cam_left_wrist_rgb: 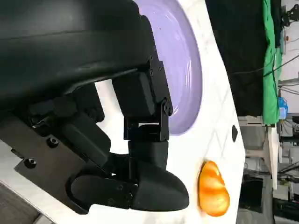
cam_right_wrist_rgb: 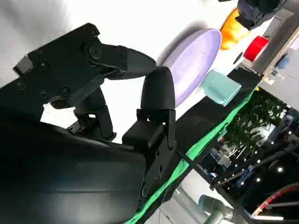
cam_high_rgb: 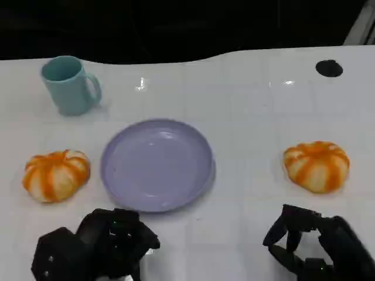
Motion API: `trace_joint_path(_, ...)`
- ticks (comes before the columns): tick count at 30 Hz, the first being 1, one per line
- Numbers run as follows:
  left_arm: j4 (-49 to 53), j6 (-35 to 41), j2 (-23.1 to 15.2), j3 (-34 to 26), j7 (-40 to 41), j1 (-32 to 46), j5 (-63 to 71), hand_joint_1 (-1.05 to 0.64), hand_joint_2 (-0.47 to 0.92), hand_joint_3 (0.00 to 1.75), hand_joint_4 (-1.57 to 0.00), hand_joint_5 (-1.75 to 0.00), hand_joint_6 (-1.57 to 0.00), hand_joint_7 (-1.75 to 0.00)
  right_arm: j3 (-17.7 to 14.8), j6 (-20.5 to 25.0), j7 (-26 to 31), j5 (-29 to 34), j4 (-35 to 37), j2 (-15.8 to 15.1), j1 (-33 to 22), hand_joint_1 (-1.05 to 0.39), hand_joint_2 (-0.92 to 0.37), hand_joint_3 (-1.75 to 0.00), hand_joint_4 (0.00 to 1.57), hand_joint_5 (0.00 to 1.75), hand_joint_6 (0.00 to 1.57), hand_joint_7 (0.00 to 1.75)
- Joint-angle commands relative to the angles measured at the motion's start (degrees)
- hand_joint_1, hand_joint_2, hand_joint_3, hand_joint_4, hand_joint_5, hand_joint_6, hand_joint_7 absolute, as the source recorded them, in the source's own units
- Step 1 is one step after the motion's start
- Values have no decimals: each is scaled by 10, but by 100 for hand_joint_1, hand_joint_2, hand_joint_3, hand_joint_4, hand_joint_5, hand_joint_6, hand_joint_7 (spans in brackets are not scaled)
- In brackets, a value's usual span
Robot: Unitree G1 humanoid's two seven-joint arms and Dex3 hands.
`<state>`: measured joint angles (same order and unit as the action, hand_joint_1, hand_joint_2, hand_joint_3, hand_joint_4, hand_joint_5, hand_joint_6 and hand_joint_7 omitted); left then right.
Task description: Grasp the bread from the table and place it into the plate.
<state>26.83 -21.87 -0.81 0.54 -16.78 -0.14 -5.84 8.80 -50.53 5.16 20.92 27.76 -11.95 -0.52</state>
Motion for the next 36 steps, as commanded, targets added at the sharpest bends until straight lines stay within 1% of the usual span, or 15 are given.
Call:
trace_joint_path(1,0,-1,-9,-2,-6,5,0,-105,57,63,-157,-118,-147,-64,-3,0,0,-8,-4,-5,-2,-36,-61,-75,71,168,73,123)
trace_joint_path(26,-4,8,-9,-3,-5,6,-2,-105,55,64,-157,-118,-147,-65,-3,2,1,-8,-7,-4,-3,-36,-62,-75,71,169,73,122)
trace_joint_path(30,-1,2,-10,-3,-3,5,1,-105,56,64,-157,-118,-146,-65,-6,-7,11,-2,-6,-2,-2,-34,-63,-74,74,150,80,98)
trace_joint_path(33,0,3,-10,-3,-4,5,0,-105,56,64,-157,-118,-146,-65,-9,-8,25,9,-10,-1,-2,-34,-64,-73,74,144,82,84)
trace_joint_path(35,1,1,-10,-4,-5,4,-1,-105,57,64,-157,-117,-146,-65,-12,-15,40,21,-12,-2,0,-34,-65,-72,72,142,82,80)
trace_joint_path(36,1,1,-11,-4,-6,4,-1,-105,57,64,-157,-117,-146,-65,-14,-17,47,26,-13,-3,1,-34,-66,-69,71,138,82,74)
